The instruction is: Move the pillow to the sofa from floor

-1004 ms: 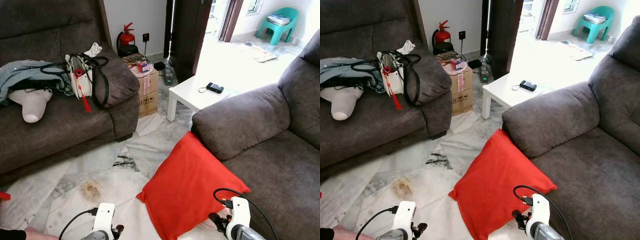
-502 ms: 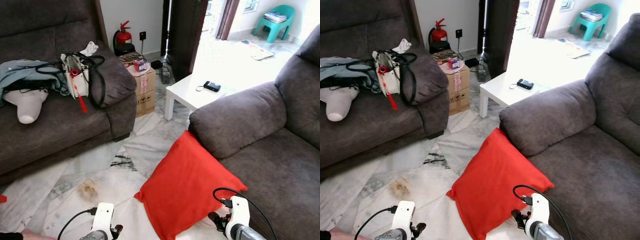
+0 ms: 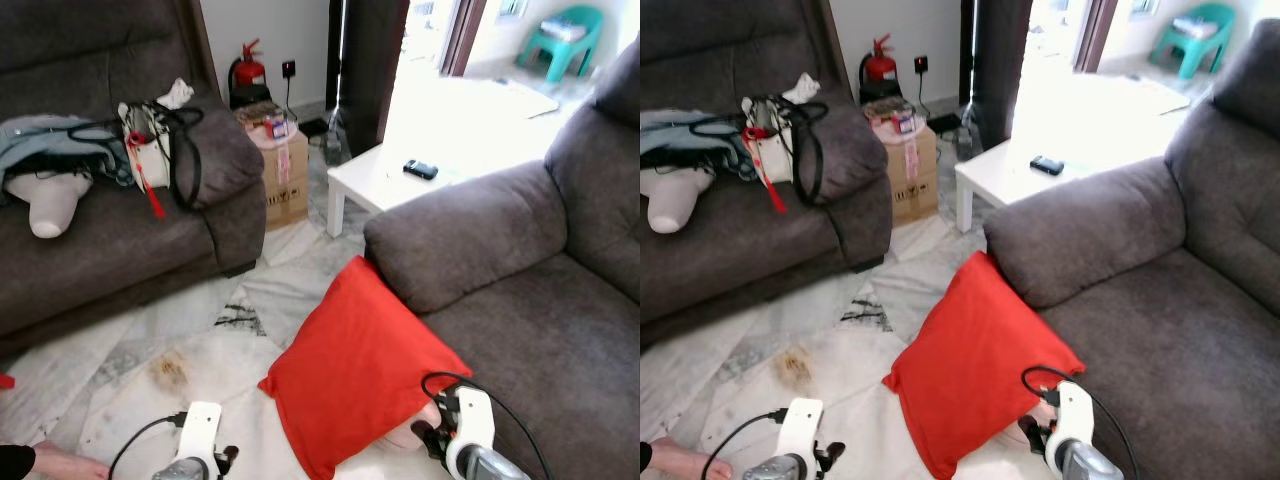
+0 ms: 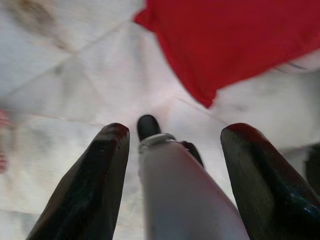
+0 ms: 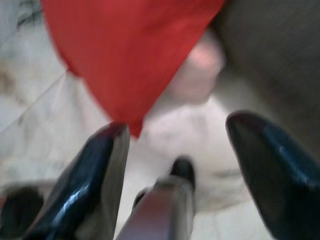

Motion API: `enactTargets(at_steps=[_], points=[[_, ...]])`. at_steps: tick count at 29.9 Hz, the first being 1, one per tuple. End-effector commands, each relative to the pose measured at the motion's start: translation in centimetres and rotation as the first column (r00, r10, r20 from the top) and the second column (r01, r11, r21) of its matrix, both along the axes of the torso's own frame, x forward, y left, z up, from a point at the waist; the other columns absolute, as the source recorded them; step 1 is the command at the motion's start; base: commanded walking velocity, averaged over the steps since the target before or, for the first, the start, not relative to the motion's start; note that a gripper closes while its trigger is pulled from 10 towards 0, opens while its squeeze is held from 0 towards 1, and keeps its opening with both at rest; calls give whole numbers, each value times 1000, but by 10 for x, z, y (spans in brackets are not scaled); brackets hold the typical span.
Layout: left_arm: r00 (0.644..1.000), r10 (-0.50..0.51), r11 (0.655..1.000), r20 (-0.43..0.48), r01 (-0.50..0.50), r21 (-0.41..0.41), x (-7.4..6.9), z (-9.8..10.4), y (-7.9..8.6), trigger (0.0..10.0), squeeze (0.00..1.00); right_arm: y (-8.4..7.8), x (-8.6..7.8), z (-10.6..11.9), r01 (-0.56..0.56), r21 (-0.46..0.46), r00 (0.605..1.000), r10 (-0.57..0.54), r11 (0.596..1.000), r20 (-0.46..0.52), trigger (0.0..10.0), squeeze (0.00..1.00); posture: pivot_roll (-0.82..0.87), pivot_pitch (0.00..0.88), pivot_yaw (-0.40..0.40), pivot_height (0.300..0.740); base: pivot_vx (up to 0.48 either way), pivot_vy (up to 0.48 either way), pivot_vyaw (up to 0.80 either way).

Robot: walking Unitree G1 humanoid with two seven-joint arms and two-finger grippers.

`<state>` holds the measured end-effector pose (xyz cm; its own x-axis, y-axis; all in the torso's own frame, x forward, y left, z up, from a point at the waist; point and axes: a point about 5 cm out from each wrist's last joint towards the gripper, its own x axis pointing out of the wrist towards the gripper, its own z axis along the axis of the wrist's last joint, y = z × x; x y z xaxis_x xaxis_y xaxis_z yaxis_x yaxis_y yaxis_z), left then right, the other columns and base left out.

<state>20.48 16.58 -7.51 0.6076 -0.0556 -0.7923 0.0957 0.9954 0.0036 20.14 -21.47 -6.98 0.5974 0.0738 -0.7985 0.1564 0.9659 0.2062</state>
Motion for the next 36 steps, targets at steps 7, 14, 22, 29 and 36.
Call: enactTargets(at_steps=[7, 14, 22, 29, 36], points=[[1000, 3, 999, -11, -3, 34, -3, -1, 10, 10000, 0, 4, 2, 0, 8, 14, 1000, -8, 1000, 5, 10000, 0, -1, 73, -29, 740, 0, 0, 0], [1000, 13, 1000, -14, -13, 27, -3, -1, 10, 10000, 0, 4, 2, 0, 7, 14, 1000, -7, 1000, 5, 10000, 0, -1, 72, -29, 740, 0, 0, 0], [1000, 16, 1000, -11, -16, 26, -3, -1, 10, 10000, 0, 4, 2, 0, 22, 18, 1000, -22, 1000, 9, 10000, 0, -2, 72, -27, 740, 0, 0, 0], [1000, 14, 1000, -13, -14, 26, -3, -1, 10, 10000, 0, 4, 2, 0, 26, 22, 1000, -26, 999, 9, 10000, 0, -2, 67, -26, 740, 0, 0, 0], [1000, 13, 1000, -13, -12, 27, -3, -1, 11, 10000, 0, 5, 2, 0, 34, 31, 999, -34, 999, 10, 10000, 0, -2, 61, -25, 740, 0, 0, -436]])
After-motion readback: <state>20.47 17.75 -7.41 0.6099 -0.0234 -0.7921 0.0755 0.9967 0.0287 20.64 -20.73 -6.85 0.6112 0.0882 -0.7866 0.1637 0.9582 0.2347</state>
